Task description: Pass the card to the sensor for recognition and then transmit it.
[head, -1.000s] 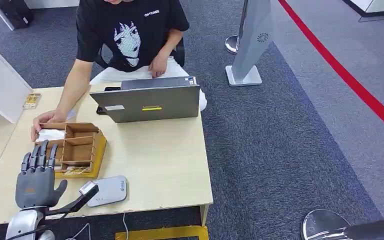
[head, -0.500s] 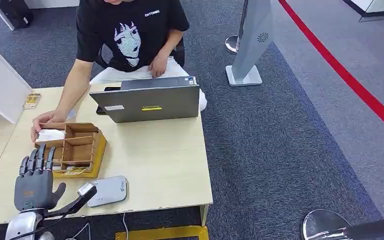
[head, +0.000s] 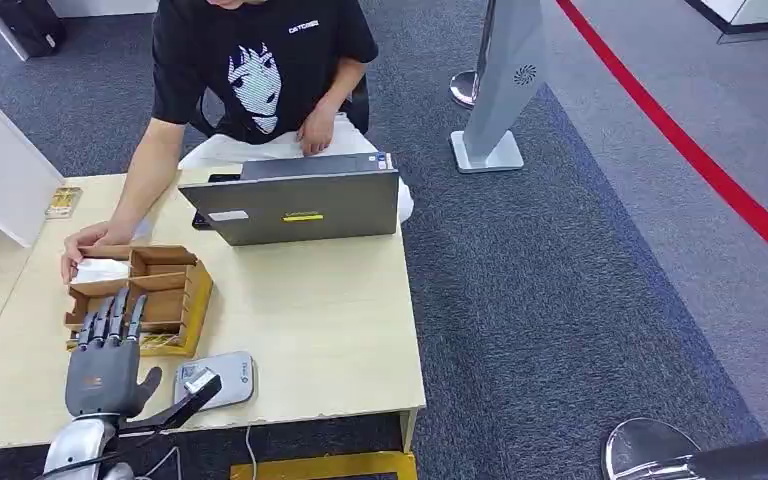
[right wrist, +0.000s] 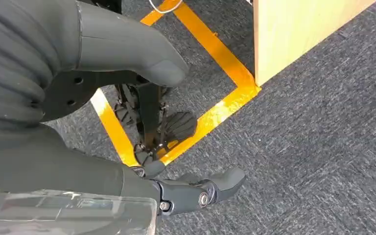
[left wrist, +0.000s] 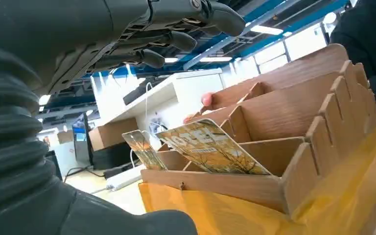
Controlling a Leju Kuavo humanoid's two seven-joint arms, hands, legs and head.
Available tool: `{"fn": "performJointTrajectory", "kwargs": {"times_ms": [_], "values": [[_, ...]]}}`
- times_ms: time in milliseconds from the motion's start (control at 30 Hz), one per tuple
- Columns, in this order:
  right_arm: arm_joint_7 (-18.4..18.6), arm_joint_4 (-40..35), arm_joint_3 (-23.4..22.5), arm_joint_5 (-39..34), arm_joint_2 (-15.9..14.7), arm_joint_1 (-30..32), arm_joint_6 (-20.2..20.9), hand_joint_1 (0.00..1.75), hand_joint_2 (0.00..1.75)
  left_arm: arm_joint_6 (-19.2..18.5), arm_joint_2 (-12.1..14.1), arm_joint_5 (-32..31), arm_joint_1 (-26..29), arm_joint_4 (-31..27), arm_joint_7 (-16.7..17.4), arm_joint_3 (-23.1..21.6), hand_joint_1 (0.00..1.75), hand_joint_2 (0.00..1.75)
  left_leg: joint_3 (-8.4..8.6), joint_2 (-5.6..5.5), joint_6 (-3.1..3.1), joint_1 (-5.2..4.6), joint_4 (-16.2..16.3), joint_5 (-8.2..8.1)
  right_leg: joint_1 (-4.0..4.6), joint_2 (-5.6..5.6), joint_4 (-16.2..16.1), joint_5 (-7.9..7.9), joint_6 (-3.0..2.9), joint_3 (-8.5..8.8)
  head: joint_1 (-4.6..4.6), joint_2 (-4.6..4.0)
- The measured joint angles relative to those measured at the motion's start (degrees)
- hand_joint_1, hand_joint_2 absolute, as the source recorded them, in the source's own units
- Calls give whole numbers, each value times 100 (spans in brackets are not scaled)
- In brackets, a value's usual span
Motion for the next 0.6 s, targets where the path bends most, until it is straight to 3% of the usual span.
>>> {"fn": "performJointTrajectory", "kwargs": {"times_ms": [400,600], "values": [[0,0,2,-7,2,-1,0,0,175,-22,63,2,0,0,7,-6,0,175,-1,-1,0,2,0,0,0,0,0,0,0,0,0,0],[2,0,9,-7,4,-1,0,0,175,-22,79,2,-9,0,223,-2,0,175,-1,-1,0,0,0,0,0,-1,0,0,0,0,0,0]]}}
